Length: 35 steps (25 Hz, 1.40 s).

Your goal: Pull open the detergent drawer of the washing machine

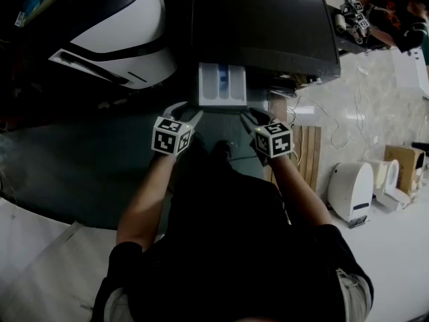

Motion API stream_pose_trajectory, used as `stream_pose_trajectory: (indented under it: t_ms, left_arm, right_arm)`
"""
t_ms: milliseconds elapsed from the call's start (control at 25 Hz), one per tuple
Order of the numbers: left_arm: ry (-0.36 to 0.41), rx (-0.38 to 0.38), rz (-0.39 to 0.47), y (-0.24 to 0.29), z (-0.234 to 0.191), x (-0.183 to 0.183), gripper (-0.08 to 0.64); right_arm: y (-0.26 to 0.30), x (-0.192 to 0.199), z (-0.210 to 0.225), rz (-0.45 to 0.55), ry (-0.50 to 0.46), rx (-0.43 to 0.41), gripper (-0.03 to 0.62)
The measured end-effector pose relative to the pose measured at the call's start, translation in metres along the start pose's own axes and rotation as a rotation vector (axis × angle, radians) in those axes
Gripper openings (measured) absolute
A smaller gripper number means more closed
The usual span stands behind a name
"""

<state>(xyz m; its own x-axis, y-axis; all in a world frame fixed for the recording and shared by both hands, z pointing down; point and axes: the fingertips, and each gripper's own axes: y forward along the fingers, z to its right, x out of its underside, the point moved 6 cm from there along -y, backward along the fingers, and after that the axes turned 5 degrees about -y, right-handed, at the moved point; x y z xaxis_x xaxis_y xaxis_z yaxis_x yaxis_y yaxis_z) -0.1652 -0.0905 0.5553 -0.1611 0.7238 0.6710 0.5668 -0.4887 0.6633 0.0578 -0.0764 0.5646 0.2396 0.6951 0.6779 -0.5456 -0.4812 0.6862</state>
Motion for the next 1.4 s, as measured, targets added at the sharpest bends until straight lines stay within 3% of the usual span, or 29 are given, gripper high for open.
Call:
stream_pose_trajectory:
  t_ms: [360,1080,1400]
  left_arm:
    - [0.037,-0.013,-0.043,-0.005,0.0,-0.005,0.183]
    - [0.024,-0.1,0.106,-0.058,0.017,-0.042,0.138]
    - [0.022,-0.139,0.202,-0.079,0.031,-0.064,0.115]
  right_arm:
    - [-0.007,-0.005,0.001,-0.004,0.046,-0.069,0.134]
    - [-0.059,-0.03,0.011,0.164,0.115,-0.108,0.133]
    - [-0.086,-0.057,0.013,0.243,-0.003,-0.093,0.133]
